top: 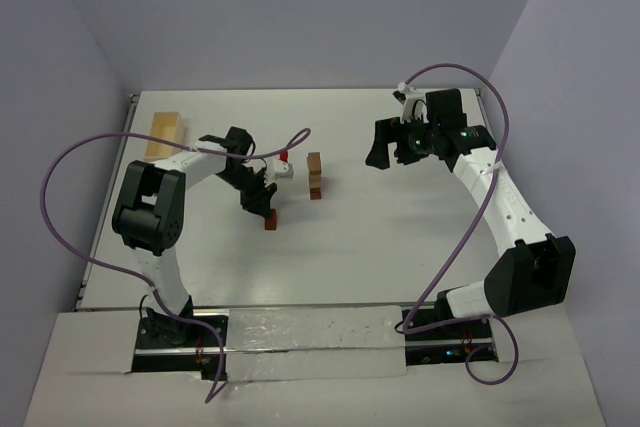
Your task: Build the wood block tower
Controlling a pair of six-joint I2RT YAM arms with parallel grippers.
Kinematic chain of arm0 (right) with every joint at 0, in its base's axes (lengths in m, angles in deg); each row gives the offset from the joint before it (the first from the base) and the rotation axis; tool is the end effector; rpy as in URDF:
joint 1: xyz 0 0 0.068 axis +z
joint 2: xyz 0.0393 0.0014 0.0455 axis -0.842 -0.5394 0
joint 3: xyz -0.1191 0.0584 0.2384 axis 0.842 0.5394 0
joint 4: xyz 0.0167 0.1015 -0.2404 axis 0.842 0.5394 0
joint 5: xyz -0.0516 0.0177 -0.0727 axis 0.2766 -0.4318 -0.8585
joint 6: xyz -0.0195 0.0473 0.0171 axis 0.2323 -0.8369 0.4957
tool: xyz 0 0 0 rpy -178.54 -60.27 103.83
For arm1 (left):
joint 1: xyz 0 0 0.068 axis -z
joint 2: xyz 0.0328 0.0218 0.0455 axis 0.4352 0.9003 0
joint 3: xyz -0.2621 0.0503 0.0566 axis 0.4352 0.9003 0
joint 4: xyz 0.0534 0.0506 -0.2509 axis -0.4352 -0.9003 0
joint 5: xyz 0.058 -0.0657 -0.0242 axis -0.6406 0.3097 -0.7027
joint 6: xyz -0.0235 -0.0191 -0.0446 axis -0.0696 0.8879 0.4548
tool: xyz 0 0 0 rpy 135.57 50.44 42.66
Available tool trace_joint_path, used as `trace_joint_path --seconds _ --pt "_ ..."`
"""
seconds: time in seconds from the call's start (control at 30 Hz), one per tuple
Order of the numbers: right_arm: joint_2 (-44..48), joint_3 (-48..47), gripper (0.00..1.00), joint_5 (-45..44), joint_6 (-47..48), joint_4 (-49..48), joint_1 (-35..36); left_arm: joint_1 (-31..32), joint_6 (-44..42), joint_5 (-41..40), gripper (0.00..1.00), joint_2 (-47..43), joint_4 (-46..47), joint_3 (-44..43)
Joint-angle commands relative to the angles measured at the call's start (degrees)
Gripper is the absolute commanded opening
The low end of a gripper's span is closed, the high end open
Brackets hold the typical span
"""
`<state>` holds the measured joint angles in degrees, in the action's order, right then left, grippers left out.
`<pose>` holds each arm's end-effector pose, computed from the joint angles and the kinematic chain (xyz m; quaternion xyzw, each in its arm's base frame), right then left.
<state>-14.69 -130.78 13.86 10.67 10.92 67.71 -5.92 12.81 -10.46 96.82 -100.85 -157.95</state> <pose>0.2881 0.0700 0.3368 -0.1857 0.8776 0.2577 0.3592 0.3194 -0.1398 0.1636 0.5836 0.7362 -0.3120 0.1415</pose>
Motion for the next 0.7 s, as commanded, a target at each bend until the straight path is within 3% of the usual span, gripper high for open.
trace_joint_path --seconds 0.0,0.27,0.33,0.37,0.43,0.47,0.5,0.53,0.67 --pt "-0.1 -2.23 1.0 1.3 0.43 0.17 0.3 -0.05 -1.18 2.71 0.0 -4.48 -0.96 1.52" --pt "0.24 -1.78 1.0 2.73 -0.01 -0.31 0.32 -0.25 1.01 2.19 0.0 -12.2 -0.78 2.62" --pt "-0.01 -1.98 1.0 2.86 -0.16 -0.2 0.37 -0.1 4.57 -0.61 0.04 -12.2 0.0 1.79" --pt "-0.03 -2.01 1.0 2.73 -0.18 -0.11 0.37 -0.1 7.28 -2.39 0.11 -12.24 2.04 1.61" --pt "0.18 -2.18 1.0 2.0 -0.14 0.08 0.37 -0.01 19.31 -8.55 0.39 -13.04 4.99 1.5" --pt "0.42 -2.08 1.0 1.66 -0.03 0.24 0.37 0.02 21.22 -10.57 0.57 -13.48 5.38 1.64" --pt "0.78 -1.87 1.0 1.3 0.08 0.35 0.37 0.11 24.85 -12.03 0.82 -14.1 5.04 2.18" --pt "0.98 -1.55 1.0 0.89 0.08 0.36 0.37 0.39 28.05 -13.27 0.94 -15.49 5.13 3.17" --pt "1.63 0.07 1.0 0.52 -0.34 0.19 0.37 3.27 42.34 -18.09 0.99 -26.55 7.4 9.8"
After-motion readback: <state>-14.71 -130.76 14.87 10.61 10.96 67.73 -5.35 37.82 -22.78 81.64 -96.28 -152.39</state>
